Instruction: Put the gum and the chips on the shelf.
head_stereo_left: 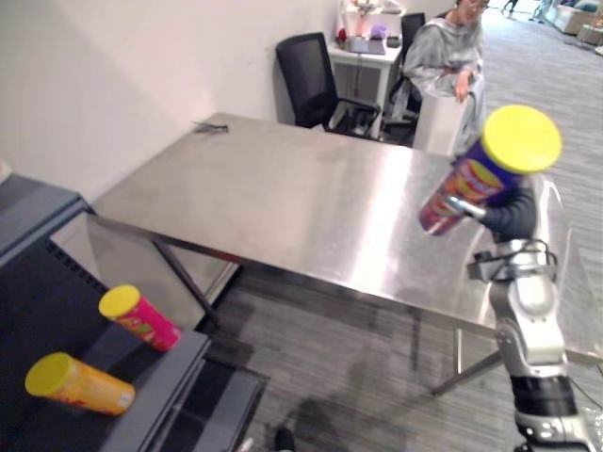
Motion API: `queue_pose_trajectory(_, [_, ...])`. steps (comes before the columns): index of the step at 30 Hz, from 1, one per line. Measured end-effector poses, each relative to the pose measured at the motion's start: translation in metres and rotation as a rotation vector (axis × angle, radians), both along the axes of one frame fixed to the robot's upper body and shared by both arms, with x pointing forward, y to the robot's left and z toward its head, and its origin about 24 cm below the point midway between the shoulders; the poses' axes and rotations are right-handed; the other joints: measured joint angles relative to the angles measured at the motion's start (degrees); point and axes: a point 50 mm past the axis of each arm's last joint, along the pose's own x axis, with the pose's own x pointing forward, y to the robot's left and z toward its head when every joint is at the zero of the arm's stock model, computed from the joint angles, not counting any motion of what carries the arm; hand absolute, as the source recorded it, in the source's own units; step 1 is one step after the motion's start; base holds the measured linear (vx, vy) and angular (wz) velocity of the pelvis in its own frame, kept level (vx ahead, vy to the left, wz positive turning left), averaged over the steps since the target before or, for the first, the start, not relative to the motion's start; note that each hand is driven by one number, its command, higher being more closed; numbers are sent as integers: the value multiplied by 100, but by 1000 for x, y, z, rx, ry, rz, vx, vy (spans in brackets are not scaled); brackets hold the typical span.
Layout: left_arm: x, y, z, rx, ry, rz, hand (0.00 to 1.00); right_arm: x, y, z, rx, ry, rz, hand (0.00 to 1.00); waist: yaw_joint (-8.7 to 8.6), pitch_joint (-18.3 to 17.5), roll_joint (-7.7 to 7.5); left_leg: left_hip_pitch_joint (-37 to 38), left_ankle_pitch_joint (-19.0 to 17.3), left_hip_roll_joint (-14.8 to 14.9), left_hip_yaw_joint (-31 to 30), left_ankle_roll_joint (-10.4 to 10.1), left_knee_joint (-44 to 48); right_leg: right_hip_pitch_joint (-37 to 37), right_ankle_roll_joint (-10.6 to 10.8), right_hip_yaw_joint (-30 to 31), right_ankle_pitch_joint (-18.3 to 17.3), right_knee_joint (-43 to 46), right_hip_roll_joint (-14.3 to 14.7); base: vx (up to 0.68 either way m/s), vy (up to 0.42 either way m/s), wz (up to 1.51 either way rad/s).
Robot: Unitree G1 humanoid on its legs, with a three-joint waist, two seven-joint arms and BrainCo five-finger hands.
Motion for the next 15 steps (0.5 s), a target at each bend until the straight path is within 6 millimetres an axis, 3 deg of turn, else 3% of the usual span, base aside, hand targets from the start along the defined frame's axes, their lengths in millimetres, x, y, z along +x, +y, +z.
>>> queue_pose_trajectory(3, [-5, 1, 0, 2, 11, 3, 0, -9, -20, -8, 34, 25, -73, 100, -123, -37, -23, 27, 13, -27, -37, 19, 2, 32, 1, -62, -1, 60, -10, 50, 2, 4])
queue_pose_trajectory(6, [-3, 2, 0, 2, 5, 2, 0, -15, -30, -13, 60, 42, -125, 100, -143, -32, -27, 62, 12, -42, -104, 18, 45, -153, -56, -92, -297, 671, -93, 26, -5, 13])
queue_pose_trajectory(11, [9, 5, 2, 0, -43, 52, 0, -17, -20, -11, 94, 12, -89, 100, -132, 226, -35, -624, -203, -73, -918, -26, 1060, -345, -151, -763, -844, 1621, -239, -83, -65, 79])
queue_pose_trajectory(14, [13, 9, 5, 8, -72, 101, 0, -15, -5, -7, 139, -17, -20, 100, -81, 480, 175, -1109, 58, 8, -1678, -265, 983, -549, -371, -1458, -1033, 1935, -82, -230, -138, 115])
queue_pose_trajectory(15, [13, 5, 4, 1, -74, 116, 0, -13, -1, -4, 136, -29, -3, 100, 34, 570, 249, -1185, 41, 57, -1851, -358, 709, -664, -462, -1672, -1086, 2057, -49, -236, -163, 70])
